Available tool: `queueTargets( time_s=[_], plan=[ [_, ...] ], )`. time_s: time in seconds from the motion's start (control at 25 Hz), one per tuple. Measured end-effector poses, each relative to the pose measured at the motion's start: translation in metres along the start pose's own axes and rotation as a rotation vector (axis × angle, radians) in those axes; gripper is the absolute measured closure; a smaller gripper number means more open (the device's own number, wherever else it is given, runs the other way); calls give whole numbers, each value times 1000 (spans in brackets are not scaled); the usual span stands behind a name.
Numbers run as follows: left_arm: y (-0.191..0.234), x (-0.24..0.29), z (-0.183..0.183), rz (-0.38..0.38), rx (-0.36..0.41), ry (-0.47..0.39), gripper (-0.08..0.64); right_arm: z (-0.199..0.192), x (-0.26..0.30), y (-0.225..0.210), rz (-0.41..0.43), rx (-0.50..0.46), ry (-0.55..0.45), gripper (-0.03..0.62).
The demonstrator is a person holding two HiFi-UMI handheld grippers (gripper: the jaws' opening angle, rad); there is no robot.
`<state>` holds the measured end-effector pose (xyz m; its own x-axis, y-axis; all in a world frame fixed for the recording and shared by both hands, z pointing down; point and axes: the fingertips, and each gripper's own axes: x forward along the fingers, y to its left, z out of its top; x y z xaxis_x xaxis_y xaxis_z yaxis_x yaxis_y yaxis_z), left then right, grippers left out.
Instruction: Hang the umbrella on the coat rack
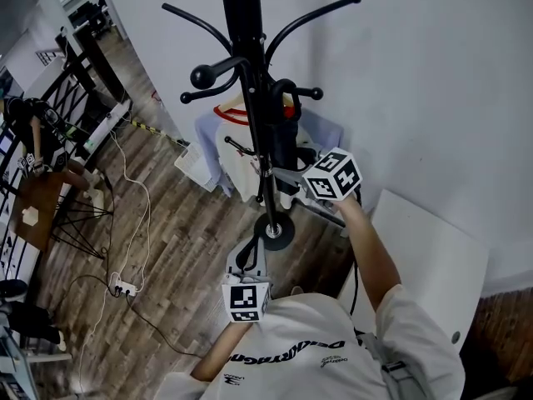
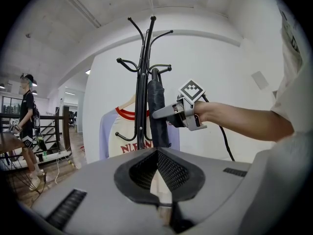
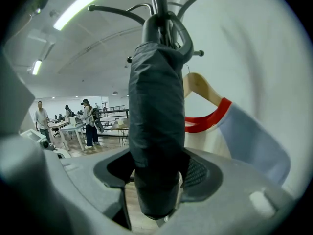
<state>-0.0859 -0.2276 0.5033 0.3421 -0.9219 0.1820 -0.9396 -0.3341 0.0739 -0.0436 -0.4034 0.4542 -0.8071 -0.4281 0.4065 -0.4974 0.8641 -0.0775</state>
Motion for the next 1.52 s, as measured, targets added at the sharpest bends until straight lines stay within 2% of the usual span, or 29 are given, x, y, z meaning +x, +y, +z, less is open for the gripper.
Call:
queueTargets(
  time_s=[0.12, 0.36, 0.48, 0.76, 1.2, 1.52],
  plan=[
    [-1, -2, 1, 0, 0, -1, 563, 2, 0, -5, -58, -6, -86, 324],
    [-2, -5, -1, 5, 2, 6, 563, 5, -5, -13, -208, -38, -321, 324],
    [0, -5, -2, 9, 6, 1, 563, 4, -6, -16, -250, -35, -379, 324],
    [-4, -7, -3, 5, 3, 10, 563, 4, -15, -19, -327, -37, -422, 324],
    [-15, -7, 0, -24, 13, -2, 563, 22, -54, 9, -332, -81, -496, 311],
    [-14, -6, 2, -20, 10, -27, 563, -7, -77, 38, -370, -51, -481, 328]
  ],
)
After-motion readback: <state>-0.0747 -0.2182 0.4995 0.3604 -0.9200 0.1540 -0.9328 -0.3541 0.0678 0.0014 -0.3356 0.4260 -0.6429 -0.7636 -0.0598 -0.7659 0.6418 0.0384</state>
